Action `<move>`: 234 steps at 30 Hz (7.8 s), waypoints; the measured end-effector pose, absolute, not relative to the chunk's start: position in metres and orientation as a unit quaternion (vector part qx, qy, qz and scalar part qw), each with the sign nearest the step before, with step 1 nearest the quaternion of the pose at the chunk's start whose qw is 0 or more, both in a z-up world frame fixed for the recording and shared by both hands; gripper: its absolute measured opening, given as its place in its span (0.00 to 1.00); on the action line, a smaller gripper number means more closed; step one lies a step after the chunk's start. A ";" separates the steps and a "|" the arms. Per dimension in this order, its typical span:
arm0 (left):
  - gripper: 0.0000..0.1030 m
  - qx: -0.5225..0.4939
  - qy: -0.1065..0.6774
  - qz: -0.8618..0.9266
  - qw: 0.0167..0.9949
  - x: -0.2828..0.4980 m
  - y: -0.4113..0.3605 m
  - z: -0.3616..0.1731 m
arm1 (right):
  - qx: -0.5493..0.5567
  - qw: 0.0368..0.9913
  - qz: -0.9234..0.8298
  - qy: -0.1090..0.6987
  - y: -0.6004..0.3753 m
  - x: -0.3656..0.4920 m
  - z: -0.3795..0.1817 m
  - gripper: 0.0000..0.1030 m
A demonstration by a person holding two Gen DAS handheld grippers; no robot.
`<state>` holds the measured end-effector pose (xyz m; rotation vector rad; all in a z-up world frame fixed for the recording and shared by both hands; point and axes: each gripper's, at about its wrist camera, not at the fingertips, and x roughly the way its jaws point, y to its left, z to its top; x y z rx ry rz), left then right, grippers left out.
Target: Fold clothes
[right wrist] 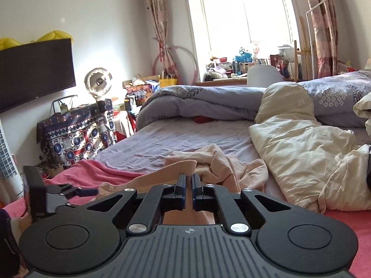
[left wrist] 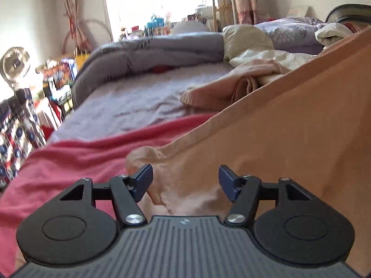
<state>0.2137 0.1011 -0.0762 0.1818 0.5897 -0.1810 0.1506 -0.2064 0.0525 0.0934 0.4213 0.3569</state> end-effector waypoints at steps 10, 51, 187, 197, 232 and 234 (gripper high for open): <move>0.01 -0.019 0.333 -0.046 0.942 0.233 0.123 -0.085 | 0.038 0.952 0.170 0.253 -0.205 0.141 0.030 0.07; 0.90 0.277 0.300 -0.314 0.857 -0.114 0.052 -0.040 | -0.023 0.948 0.089 0.306 -0.247 -0.118 0.004 0.40; 0.41 0.032 0.283 -0.387 0.877 -0.038 0.013 0.055 | -0.345 0.936 -0.064 -0.008 -0.296 -0.194 0.127 0.07; 0.65 0.173 0.359 -0.481 0.781 -0.009 -0.088 -0.025 | -0.329 0.936 -0.106 0.074 -0.322 -0.240 0.079 0.07; 0.00 -0.015 0.082 -0.186 0.979 -0.067 -0.017 0.089 | -0.285 0.946 -0.156 0.003 -0.315 -0.224 0.078 0.07; 0.00 -0.023 0.056 -0.171 0.983 -0.073 -0.006 0.107 | -0.297 0.941 -0.158 -0.036 -0.302 -0.220 0.093 0.07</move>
